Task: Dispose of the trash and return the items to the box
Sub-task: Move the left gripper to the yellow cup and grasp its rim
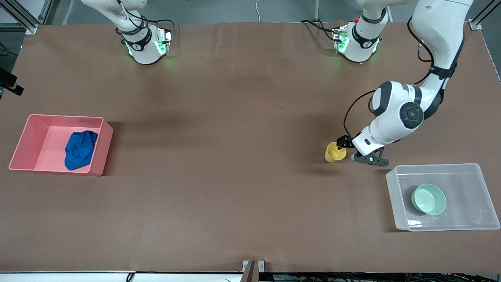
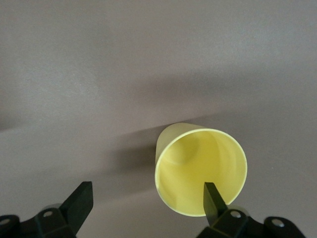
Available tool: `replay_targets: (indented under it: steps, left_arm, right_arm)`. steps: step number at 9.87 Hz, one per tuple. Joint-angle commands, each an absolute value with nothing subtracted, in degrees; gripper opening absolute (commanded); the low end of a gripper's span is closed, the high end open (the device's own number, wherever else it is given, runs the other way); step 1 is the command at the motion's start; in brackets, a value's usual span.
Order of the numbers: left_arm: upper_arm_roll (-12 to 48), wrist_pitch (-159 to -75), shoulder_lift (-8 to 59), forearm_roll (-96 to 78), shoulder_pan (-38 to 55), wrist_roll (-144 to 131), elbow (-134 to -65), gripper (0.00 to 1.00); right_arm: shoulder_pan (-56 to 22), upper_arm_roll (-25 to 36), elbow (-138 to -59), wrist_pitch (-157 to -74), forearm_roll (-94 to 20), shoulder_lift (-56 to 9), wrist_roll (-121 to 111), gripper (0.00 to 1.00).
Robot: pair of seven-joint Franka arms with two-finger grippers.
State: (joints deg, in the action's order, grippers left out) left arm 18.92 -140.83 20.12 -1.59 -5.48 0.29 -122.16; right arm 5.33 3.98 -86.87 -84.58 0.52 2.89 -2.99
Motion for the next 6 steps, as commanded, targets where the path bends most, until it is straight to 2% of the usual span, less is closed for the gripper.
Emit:
replay_targets:
  steps: [1, 2, 3, 4, 5, 6]
  left_arm:
    - [19.0, -144.4, 24.3, 3.2, -4.9, -3.1, -122.6, 0.95]
    - [19.0, -145.1, 25.1, 4.6, -4.9, -4.6, -122.6, 0.86]
    - [19.0, -145.4, 25.7, 4.7, -4.8, -6.0, -122.2, 0.59]
    - [19.0, -146.3, 26.3, 4.7, -4.4, -6.7, -122.0, 0.24]
    - [19.0, -146.6, 26.5, 4.7, -4.5, -6.7, -121.5, 0.11]
    - [19.0, -146.6, 26.5, 4.7, -4.5, -6.7, -121.1, 0.08]
  right_arm:
    - [4.9, 4.0, -86.7, -84.1, 1.7, 3.1, -2.5, 1.00]
    - [4.9, 4.0, -86.7, -84.0, 1.8, 3.1, -2.5, 1.00]
    - [4.9, 4.0, -86.7, -84.0, 1.7, 3.1, -2.5, 1.00]
    - [4.9, 4.0, -86.7, -83.9, 1.7, 3.1, -2.5, 1.00]
    - [4.9, 4.0, -86.7, -83.9, 1.7, 3.1, -2.5, 1.00]
    - [4.9, 4.0, -86.7, -83.9, 1.7, 3.1, -2.5, 1.00]
